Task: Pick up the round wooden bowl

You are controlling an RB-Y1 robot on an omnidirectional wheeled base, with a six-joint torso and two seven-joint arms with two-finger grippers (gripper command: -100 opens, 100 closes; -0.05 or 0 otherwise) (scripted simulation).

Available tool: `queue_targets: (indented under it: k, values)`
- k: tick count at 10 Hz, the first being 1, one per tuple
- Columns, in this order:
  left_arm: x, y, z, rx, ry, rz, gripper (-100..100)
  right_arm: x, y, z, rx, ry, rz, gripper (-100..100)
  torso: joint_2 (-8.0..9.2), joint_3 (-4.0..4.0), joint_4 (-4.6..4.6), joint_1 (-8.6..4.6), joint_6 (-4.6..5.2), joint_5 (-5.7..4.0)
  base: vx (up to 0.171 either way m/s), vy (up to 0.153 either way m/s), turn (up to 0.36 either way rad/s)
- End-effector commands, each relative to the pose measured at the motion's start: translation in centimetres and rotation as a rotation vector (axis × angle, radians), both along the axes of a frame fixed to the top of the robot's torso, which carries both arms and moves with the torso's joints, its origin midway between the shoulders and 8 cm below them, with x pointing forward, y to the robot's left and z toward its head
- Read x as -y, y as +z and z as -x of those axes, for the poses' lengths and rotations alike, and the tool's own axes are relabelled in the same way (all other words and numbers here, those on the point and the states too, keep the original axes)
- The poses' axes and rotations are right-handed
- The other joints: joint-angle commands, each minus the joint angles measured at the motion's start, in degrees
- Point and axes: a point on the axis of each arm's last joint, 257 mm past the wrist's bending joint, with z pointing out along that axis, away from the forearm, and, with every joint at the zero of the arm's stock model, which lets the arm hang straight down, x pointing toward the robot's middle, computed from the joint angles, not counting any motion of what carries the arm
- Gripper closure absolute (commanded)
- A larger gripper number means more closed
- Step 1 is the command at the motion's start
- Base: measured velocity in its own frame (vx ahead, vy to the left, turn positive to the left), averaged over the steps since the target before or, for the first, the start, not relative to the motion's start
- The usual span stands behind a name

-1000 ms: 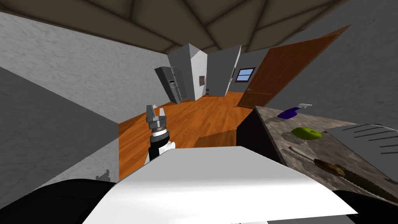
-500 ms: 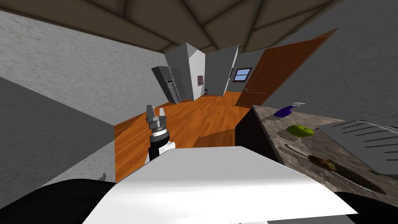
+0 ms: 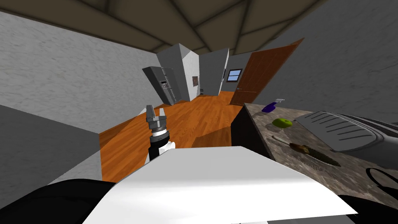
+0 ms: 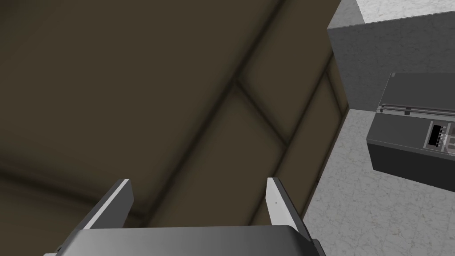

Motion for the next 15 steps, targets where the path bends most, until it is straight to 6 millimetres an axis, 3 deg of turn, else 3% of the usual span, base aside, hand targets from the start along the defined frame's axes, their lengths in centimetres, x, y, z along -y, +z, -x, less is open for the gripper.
queue_targets:
  k: [1,3,4,6,8,9,11,15]
  values:
    - [0.0,0.0,0.0,0.0,0.0,0.0,0,2.7,1.4,0.3,-0.034,0.009,0.017,100,0.0,0.0,0.0,0.0,0.0,0.0,-0.041,-0.04,-0.458]
    - [0.0,0.0,0.0,0.0,0.0,0.0,0,5.5,0.2,-1.6,-0.019,0.06,0.011,100,0.03,0.06,0.09,0.05,-0.17,-0.01,-0.02,-0.003,-0.07]
    - [0.0,0.0,0.0,0.0,0.0,0.0,0,7.9,3.5,-0.4,-0.088,0.072,0.035,100,-0.08,0.01,0.11,0.02,-0.25,-0.02,-0.011,-0.035,-0.328]
    - [0.0,0.0,0.0,0.0,0.0,0.0,0,11.6,3.1,-2.4,-0.084,0.131,0.032,100,-0.02,-0.01,0.0,0.09,0.05,0.02,-0.027,-0.029,-0.302]
    - [0.0,0.0,0.0,0.0,0.0,0.0,0,12.0,1.7,-4.0,-0.063,0.146,0.028,100,-0.11,-0.01,0.09,0.08,-0.22,-0.02,-0.007,0.004,0.037]
    - [0.0,0.0,0.0,0.0,0.0,0.0,0,15.1,4.9,-3.6,-0.127,0.178,0.051,100,-0.18,-0.06,0.05,0.08,-0.19,0.0,-0.012,-0.042,-0.378]
    - [0.0,0.0,0.0,0.0,0.0,0.0,0,18.1,6.9,-3.4,-0.173,0.218,0.057,100,-0.01,-0.04,-0.06,0.16,0.11,0.08,-0.026,-0.031,-0.299]
    - [0.0,0.0,0.0,0.0,0.0,0.0,0,18.4,4.9,-5.5,-0.16,0.236,0.057,100,-0.25,-0.14,-0.03,0.24,-0.09,0.06,0.0,0.002,0.021]
